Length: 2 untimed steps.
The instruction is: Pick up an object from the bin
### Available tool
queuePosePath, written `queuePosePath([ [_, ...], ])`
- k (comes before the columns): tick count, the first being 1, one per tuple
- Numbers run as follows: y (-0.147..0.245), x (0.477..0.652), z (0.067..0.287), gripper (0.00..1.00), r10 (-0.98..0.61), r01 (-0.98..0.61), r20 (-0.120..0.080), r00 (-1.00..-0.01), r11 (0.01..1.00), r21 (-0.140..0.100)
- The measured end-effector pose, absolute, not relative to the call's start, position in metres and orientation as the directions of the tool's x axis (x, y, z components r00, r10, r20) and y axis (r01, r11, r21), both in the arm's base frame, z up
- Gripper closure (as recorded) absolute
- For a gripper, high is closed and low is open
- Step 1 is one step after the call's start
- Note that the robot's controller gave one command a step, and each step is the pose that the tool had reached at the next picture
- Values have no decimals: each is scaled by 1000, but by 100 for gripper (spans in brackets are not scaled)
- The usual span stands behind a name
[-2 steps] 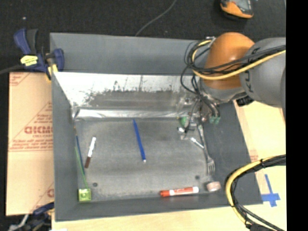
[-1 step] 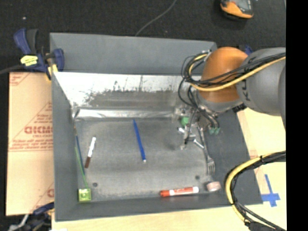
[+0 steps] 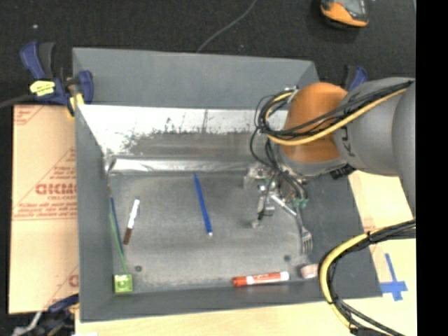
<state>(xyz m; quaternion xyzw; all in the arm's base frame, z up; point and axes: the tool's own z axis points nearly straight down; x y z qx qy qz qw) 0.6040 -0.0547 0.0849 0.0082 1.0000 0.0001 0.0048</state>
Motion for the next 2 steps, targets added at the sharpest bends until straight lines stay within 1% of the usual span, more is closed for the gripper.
queuePosePath([
  [1, -52, 603, 77, 0, 114, 114, -10, -993, 994, 0],
  [2, -63, 614, 75, 0, -68, -68, -13, -998, 998, -2],
])
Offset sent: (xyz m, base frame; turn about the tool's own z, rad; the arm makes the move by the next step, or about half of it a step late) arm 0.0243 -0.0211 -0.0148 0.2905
